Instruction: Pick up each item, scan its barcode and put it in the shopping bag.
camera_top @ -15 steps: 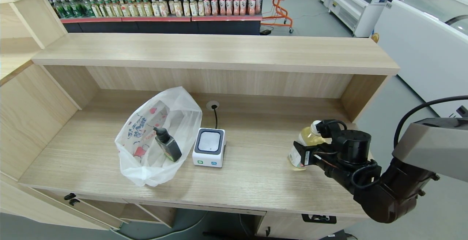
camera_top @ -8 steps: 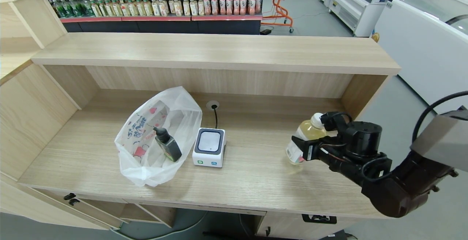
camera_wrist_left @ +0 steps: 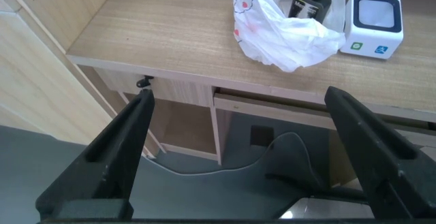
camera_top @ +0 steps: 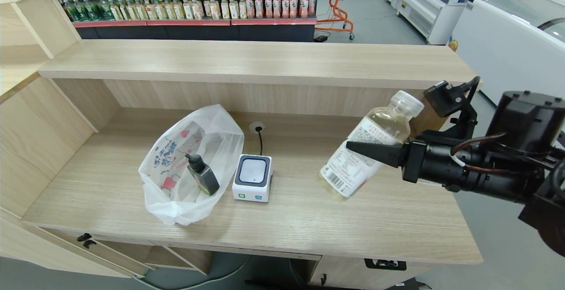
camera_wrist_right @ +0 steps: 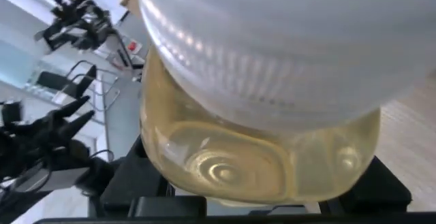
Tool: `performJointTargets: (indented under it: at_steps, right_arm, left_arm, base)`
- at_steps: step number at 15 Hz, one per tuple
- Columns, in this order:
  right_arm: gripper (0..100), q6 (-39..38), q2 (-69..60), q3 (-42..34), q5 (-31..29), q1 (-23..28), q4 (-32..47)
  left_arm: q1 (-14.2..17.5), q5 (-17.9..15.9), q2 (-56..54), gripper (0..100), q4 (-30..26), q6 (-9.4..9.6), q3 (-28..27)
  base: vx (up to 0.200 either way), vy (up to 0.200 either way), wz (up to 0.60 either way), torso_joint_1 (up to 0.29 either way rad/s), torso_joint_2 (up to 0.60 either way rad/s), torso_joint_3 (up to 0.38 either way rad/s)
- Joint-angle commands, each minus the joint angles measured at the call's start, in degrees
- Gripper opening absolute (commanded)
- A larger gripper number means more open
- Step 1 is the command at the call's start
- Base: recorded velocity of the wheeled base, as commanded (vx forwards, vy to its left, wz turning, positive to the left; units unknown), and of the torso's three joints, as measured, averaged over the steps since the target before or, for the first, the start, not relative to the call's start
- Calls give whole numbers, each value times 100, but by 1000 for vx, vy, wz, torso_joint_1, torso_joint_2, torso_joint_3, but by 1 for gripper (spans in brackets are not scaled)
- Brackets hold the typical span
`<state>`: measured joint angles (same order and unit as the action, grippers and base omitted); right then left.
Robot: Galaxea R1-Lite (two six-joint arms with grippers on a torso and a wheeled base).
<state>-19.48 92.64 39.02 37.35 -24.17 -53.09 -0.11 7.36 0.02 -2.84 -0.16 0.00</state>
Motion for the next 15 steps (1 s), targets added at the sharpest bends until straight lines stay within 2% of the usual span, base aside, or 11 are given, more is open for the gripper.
performJointTargets:
  at_steps: [1,3,8,15]
  right_arm:
    - [0,-117,-562,-61,97,-509,132]
    - [0,-179,-809,-105,237,-782,378]
    - [0,-170,-835,-114,317,-993,651]
    - [0,-179,-817,-123,747,-1054,660]
  left_arm:
    - [2,2,-2,100,3,-2,0]
    - [2,2,-2,100,3,-2,0]
    - [2,2,-2,100,-6,-2,0]
    - [2,2,-2,100,3,-2,0]
  base:
    - [0,0,0,0,0,0]
    - [0,0,0,0,0,0]
    - [0,0,0,0,0,0]
    - [0,0,0,0,0,0]
